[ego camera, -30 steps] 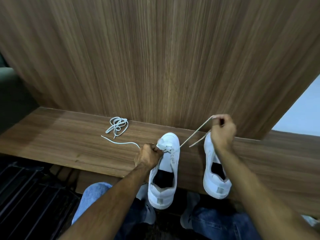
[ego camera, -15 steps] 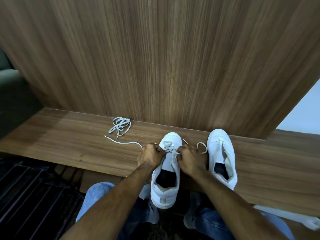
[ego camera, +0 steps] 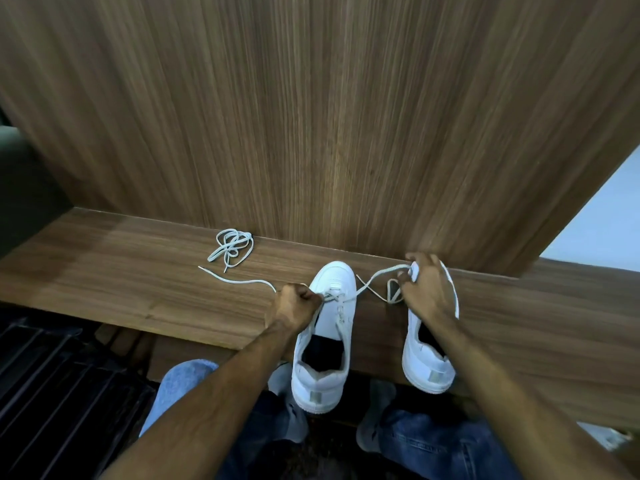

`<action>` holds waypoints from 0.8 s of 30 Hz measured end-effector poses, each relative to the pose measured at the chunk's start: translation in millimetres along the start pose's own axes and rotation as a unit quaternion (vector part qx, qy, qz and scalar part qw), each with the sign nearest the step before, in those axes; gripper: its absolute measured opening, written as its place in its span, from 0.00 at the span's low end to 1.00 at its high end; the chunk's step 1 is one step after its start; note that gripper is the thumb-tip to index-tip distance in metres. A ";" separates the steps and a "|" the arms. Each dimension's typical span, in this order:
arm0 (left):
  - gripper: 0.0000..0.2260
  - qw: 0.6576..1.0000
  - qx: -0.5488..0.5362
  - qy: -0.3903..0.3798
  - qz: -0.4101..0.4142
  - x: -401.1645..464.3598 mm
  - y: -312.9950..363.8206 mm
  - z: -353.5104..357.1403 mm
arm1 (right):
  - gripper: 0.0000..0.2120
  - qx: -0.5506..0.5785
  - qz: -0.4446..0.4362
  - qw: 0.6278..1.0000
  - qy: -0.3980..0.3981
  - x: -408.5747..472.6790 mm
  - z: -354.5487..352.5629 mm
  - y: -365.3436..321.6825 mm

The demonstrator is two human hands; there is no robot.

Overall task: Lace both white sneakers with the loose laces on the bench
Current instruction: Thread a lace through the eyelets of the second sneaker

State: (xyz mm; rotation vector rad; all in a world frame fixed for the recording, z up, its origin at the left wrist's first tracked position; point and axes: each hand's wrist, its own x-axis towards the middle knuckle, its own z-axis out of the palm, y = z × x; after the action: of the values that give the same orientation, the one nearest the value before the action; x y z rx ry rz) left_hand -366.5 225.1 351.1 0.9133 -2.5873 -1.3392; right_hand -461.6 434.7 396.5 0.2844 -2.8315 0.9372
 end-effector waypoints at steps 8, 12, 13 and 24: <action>0.13 0.982 0.040 -0.140 0.118 16.9 -29.0 -9.7 | 0.15 -0.170 -0.181 0.951 -0.181 -33.6 53.8 -15.8; 0.13 0.980 0.116 -0.067 0.151 12.2 -22.4 -10.2 | 0.12 -0.148 -0.145 0.965 -0.160 -40.6 60.5 -24.8; 0.14 0.979 0.115 -0.049 0.160 11.9 -19.3 -9.6 | 0.13 -0.147 -0.138 0.968 -0.148 -41.1 59.8 -25.5; 0.08 0.951 0.224 -0.042 0.207 13.3 -3.2 -3.9 | 0.10 -0.148 -0.153 0.966 -0.147 -39.6 61.4 -28.9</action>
State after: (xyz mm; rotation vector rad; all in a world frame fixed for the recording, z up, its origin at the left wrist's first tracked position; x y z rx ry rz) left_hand -374.7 213.7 348.6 0.3097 -2.9823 -0.7108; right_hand -421.5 380.3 356.6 0.8546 -3.0052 0.4302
